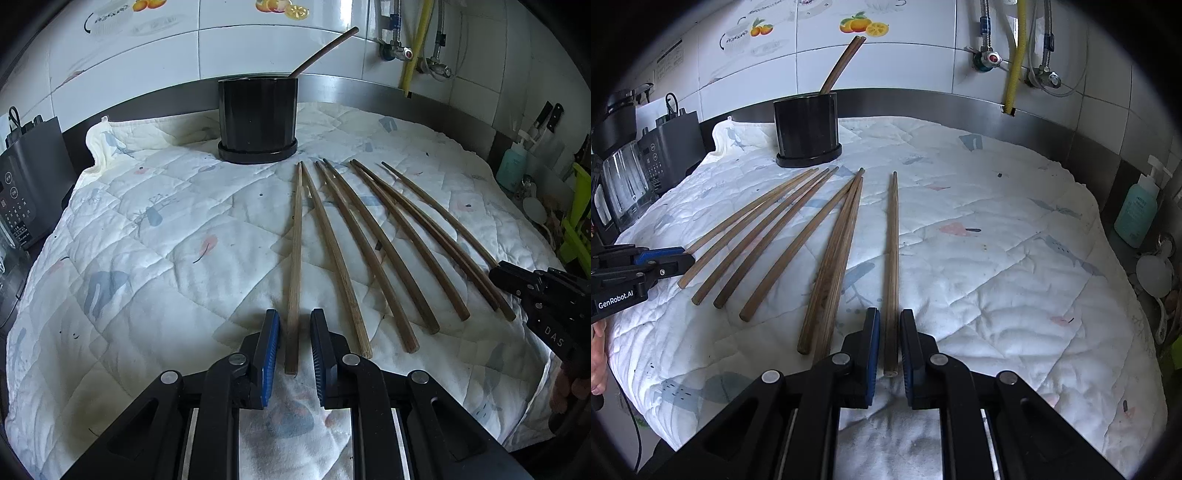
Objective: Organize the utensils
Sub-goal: 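Close the left tool on a chopstick while the right tool grasps another, then lift both chopsticks and carry them above the black cup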
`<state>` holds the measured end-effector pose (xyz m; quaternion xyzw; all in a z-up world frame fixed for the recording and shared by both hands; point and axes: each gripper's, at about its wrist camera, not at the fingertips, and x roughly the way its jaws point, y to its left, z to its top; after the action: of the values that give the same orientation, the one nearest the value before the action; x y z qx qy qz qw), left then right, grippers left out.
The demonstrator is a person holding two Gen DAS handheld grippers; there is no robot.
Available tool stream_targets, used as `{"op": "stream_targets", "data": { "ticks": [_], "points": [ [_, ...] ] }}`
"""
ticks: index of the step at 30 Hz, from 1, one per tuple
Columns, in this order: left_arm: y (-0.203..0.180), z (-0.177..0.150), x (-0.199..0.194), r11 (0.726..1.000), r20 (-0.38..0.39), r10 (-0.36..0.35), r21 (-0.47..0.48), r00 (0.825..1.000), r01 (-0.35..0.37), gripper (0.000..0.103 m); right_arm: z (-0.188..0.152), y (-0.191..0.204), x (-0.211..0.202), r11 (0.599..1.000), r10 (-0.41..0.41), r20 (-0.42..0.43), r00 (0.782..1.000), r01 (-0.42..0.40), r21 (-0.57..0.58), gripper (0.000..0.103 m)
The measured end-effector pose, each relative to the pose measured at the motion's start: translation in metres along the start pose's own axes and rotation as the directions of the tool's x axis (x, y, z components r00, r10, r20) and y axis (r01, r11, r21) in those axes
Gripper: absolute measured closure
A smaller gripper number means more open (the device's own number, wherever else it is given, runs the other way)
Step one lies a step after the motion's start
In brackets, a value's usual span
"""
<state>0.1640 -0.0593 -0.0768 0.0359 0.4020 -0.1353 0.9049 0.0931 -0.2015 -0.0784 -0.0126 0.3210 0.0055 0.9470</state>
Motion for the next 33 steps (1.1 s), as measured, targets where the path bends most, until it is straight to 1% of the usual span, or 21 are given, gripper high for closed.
{"op": "stream_targets", "data": {
  "ticks": [3, 4, 5, 7, 10, 14, 20, 27, 33],
  "points": [
    [-0.001, 0.002, 0.003, 1.0, 0.008, 0.004, 0.001, 1.0, -0.004, 0.085, 0.001, 0.003, 0.002, 1.0, -0.015, 0.01, 1.0, 0.015, -0.012, 0.089],
    [-0.001, 0.003, 0.004, 1.0, 0.008, 0.008, 0.005, 1.0, -0.008, 0.088, 0.002, 0.005, 0.001, 1.0, -0.018, 0.008, 1.0, 0.018, -0.022, 0.091],
    [-0.001, 0.004, 0.004, 1.0, 0.007, 0.013, 0.009, 1.0, -0.013, 0.094, 0.002, 0.005, 0.001, 1.0, -0.014, 0.005, 1.0, 0.014, -0.022, 0.092],
    [0.001, 0.006, 0.004, 1.0, 0.002, 0.003, 0.005, 1.0, -0.003, 0.096, 0.004, 0.003, -0.002, 1.0, 0.001, 0.001, 1.0, -0.001, -0.009, 0.093],
    [0.008, 0.01, -0.002, 1.0, 0.007, -0.012, -0.013, 1.0, 0.012, 0.097, 0.008, 0.001, -0.011, 1.0, 0.003, 0.013, 1.0, -0.003, -0.003, 0.094],
    [0.013, 0.018, -0.017, 1.0, 0.023, -0.025, -0.017, 0.999, 0.026, 0.097, 0.019, 0.001, -0.026, 1.0, 0.002, 0.045, 0.999, -0.001, -0.024, 0.094],
    [0.015, 0.036, -0.042, 1.0, 0.057, -0.028, 0.008, 0.998, 0.027, 0.097, 0.046, 0.001, -0.047, 0.998, 0.005, 0.12, 0.993, 0.002, -0.064, 0.094],
    [0.018, 0.058, -0.062, 0.999, 0.081, -0.02, 0.04, 0.996, 0.017, 0.097, 0.082, -0.005, -0.056, 0.996, 0.046, 0.125, 0.991, -0.036, -0.077, 0.094],
    [0.029, 0.083, -0.074, 0.998, 0.102, -0.053, 0.024, 0.993, 0.051, 0.097, 0.115, -0.007, -0.067, 0.992, 0.091, 0.122, 0.988, -0.08, -0.094, 0.094]
  ]
}}
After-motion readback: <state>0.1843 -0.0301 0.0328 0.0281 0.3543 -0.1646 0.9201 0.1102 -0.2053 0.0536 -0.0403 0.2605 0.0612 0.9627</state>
